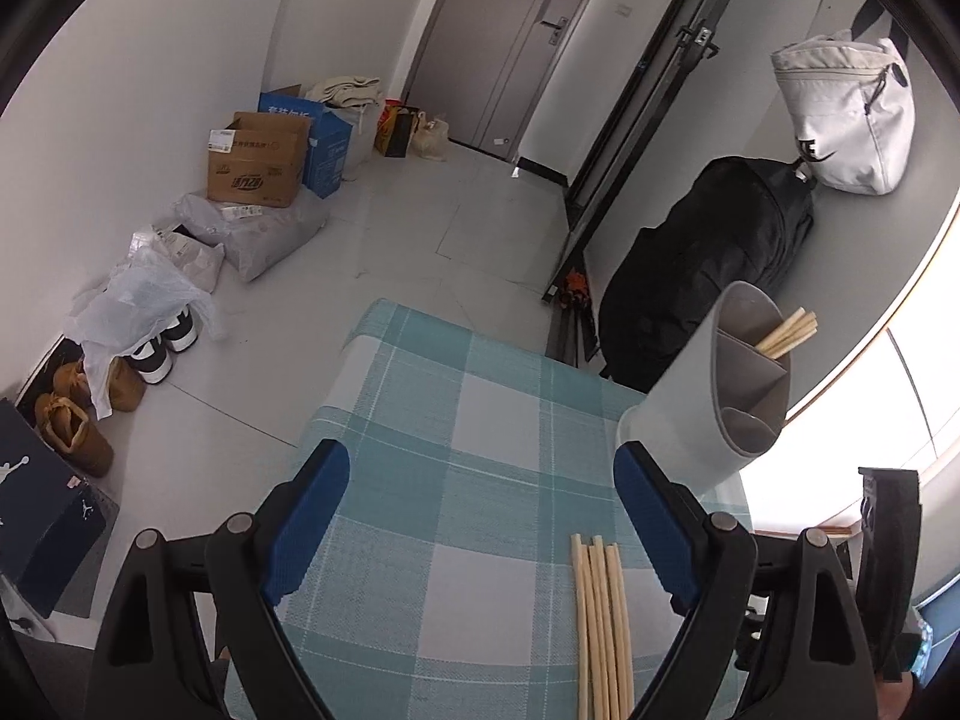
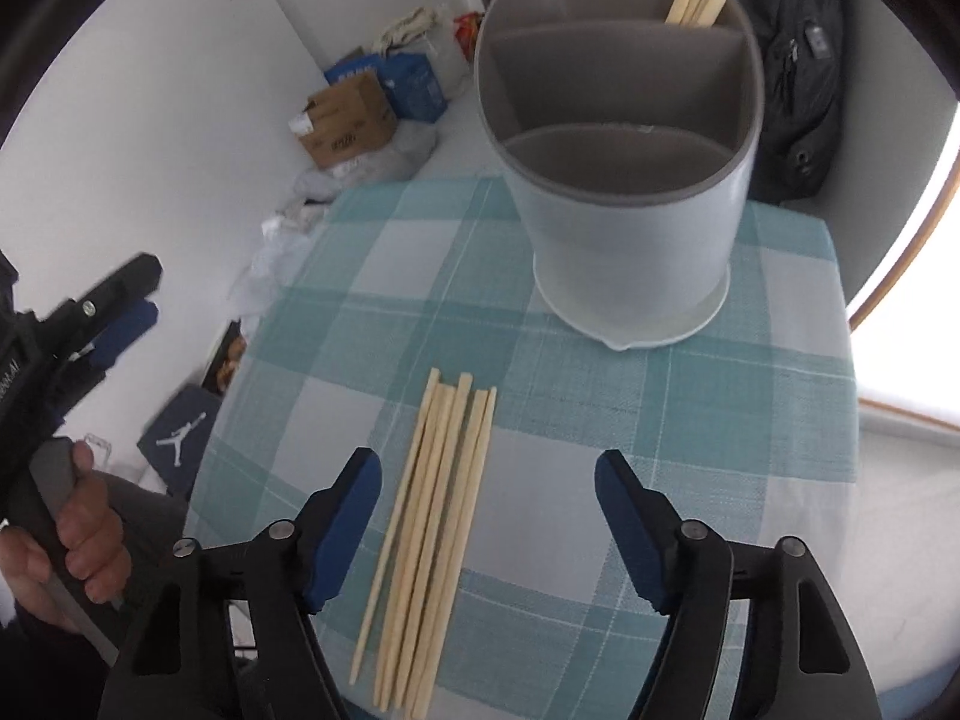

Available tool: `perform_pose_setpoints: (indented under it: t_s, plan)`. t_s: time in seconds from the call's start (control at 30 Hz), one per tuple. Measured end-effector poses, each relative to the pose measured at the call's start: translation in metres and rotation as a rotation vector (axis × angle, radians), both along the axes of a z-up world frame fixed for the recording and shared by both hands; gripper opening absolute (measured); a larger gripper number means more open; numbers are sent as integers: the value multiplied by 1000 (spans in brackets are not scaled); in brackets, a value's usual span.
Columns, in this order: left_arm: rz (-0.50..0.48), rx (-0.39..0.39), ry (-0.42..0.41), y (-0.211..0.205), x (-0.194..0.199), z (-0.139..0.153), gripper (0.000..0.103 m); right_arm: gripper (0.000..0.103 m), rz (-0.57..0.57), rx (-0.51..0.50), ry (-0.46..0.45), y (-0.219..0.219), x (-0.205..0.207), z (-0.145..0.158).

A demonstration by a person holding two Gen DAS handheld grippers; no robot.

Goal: Organize utensils
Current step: 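Lower both grippers toward the remaining chopsticks on the cloth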

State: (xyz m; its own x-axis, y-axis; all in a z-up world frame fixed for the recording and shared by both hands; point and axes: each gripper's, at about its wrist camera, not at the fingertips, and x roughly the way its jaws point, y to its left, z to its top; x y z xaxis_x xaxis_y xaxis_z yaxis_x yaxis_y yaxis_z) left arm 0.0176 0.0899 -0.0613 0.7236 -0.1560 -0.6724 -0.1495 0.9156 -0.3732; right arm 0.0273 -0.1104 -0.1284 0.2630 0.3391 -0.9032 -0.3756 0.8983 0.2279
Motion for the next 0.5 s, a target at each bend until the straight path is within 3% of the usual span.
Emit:
perform_pose_setpoints:
  t_s: [0.17, 0.5]
  plan:
    - [17, 20, 7, 5, 1, -4, 87, 26, 36, -86, 68, 13, 10, -22]
    - [-28, -7, 23, 7, 4, -4, 87, 24, 90, -199, 64, 29, 11, -29]
